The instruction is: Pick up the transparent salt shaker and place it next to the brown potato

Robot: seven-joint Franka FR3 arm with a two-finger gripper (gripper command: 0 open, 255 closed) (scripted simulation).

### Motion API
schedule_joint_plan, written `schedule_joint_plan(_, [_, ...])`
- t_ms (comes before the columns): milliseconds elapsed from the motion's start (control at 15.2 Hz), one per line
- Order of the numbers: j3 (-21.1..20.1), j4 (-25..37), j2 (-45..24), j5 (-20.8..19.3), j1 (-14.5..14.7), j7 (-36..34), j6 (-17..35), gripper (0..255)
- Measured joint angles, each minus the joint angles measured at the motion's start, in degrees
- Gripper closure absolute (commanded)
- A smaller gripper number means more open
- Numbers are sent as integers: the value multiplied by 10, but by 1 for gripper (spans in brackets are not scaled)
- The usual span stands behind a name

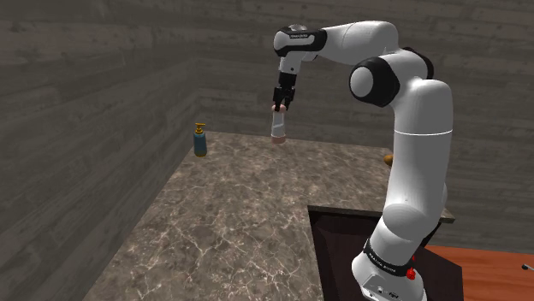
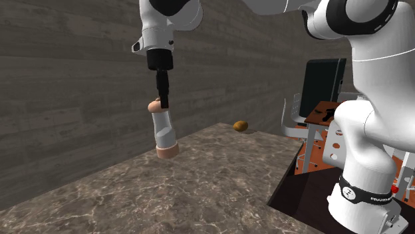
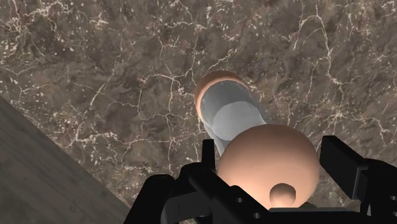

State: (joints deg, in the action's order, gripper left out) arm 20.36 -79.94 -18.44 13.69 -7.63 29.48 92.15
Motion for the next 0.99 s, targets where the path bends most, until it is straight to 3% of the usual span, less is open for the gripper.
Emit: schedule_joint_plan(990, [1, 187, -46, 16, -27, -14, -141, 255])
